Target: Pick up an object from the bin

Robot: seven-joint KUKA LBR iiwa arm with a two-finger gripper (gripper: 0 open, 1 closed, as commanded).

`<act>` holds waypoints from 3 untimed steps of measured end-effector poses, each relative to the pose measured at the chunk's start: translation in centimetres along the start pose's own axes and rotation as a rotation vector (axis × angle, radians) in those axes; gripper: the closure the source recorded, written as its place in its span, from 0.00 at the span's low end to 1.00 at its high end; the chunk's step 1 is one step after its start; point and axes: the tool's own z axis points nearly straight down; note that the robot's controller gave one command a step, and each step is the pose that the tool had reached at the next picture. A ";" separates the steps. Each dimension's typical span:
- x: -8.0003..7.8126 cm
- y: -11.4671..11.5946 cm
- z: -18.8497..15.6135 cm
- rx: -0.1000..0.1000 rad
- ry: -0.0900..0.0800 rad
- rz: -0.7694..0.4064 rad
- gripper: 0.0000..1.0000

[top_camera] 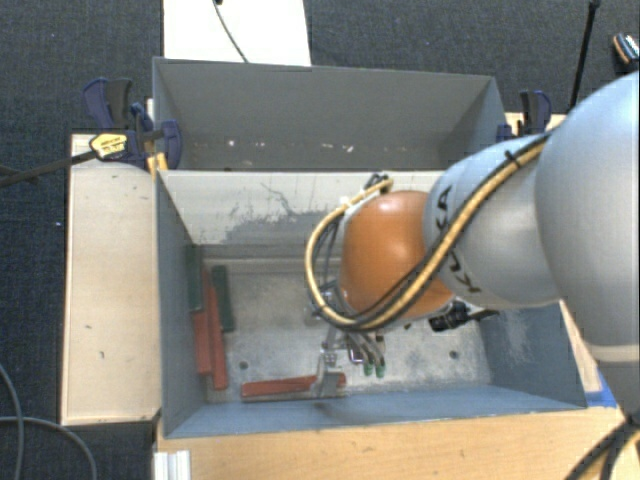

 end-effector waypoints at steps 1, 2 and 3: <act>0.4 5.6 0.1 -0.004 0.001 -0.233 0.00; 0.1 5.7 3.0 -0.003 -0.004 -0.365 0.00; 0.4 7.0 2.9 -0.003 -0.008 -0.399 0.00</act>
Offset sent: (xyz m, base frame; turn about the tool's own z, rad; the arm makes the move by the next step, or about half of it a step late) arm -0.0028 0.0543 -0.0016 -0.2327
